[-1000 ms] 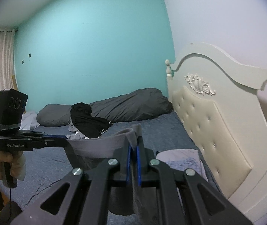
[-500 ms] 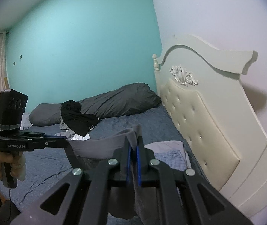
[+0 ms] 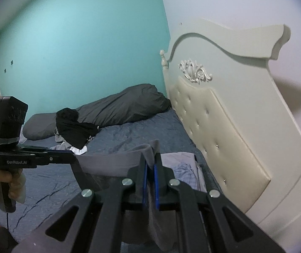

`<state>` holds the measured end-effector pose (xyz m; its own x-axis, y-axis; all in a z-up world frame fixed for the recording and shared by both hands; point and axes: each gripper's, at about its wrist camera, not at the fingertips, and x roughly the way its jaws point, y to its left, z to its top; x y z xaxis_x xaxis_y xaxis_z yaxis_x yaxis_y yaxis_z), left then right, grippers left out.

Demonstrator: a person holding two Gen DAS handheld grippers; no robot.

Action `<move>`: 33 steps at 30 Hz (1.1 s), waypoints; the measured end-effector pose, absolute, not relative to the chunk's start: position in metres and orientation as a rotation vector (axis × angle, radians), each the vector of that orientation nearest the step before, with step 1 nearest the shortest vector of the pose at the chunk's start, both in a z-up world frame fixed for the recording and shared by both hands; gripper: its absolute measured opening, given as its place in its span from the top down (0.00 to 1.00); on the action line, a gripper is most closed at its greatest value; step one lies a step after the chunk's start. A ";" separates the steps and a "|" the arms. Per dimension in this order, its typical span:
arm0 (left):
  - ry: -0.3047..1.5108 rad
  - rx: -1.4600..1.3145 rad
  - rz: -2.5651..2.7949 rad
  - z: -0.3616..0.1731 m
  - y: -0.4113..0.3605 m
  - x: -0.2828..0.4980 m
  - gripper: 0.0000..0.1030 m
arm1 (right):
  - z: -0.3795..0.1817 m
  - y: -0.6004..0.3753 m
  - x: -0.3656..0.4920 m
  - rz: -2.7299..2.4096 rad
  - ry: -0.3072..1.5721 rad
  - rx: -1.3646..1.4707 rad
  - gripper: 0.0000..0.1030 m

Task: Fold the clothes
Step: 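Lift the briefs with both tools and carry them to the clothes pile by the headboard, then lower the briefs onto the plaid shirt pile and open both tools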

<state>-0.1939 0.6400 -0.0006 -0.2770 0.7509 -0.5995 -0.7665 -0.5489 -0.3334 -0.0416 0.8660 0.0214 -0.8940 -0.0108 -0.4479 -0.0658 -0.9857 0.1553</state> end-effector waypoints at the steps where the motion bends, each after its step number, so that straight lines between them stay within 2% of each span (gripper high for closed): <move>1: 0.025 -0.909 1.958 -0.004 0.643 -0.200 0.95 | 0.019 0.869 -0.047 3.015 0.259 -0.722 0.95; 14: 0.004 -1.038 1.997 -0.065 0.681 -0.289 0.95 | -0.022 0.894 -0.139 2.955 0.223 -0.900 0.95; 33: -0.055 -1.281 1.965 -0.183 0.724 -0.386 0.95 | -0.120 0.919 -0.264 2.810 0.206 -1.247 0.95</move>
